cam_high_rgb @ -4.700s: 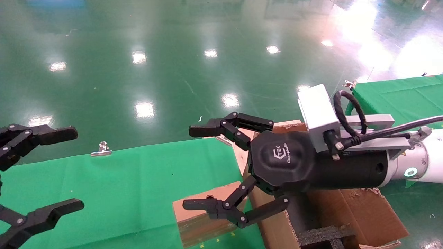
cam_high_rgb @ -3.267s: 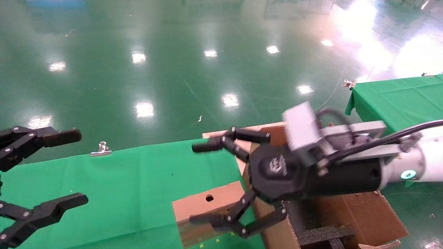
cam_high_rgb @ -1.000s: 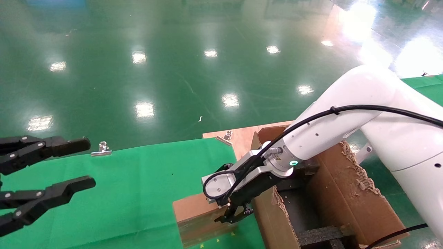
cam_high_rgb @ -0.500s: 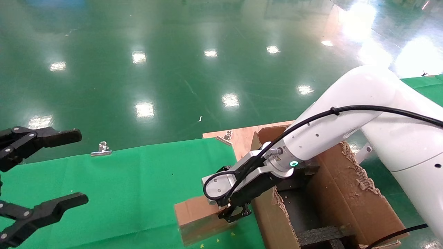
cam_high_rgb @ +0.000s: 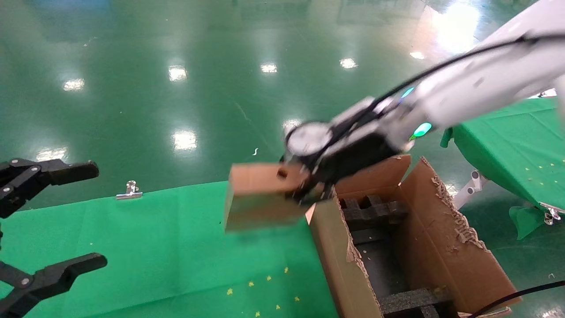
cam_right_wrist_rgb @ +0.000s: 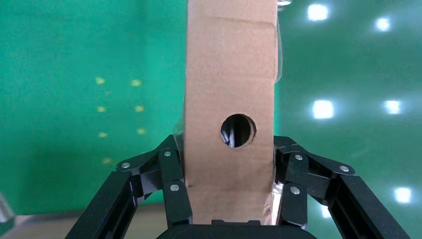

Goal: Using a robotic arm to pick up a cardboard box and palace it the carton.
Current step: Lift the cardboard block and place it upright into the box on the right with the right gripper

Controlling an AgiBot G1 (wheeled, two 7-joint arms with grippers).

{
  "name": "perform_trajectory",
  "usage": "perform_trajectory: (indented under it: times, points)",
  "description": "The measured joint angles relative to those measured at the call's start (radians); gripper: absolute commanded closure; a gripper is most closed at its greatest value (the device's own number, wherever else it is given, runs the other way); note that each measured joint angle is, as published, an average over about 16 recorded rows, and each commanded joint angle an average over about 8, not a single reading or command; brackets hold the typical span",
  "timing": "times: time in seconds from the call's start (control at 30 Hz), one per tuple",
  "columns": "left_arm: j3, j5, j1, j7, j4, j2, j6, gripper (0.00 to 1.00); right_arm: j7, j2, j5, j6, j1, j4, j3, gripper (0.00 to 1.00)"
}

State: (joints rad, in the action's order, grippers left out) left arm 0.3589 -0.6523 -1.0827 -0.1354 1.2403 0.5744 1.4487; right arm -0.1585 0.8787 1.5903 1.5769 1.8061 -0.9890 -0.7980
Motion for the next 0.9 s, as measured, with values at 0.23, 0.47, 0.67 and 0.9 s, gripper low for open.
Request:
perform_trajectory:
  times: [0.23, 0.47, 0.67, 0.9]
  points:
    - [0.000, 0.000, 0.000, 0.000, 0.000, 0.000, 0.000, 0.00, 0.043, -0.062, -0.058, 0.010, 0.139, 0.113, -0.025, 1.00]
    - [0.000, 0.000, 0.000, 0.000, 0.000, 0.000, 0.000, 0.00, 0.063, -0.147, -0.086, 0.012, 0.229, 0.177, -0.091, 1.00]
    - [0.000, 0.000, 0.000, 0.000, 0.000, 0.000, 0.000, 0.00, 0.050, -0.257, -0.078, 0.012, 0.276, 0.180, -0.163, 1.00]
    - [0.000, 0.000, 0.000, 0.000, 0.000, 0.000, 0.000, 0.00, -0.006, -0.418, -0.074, 0.006, 0.294, 0.129, -0.241, 1.00]
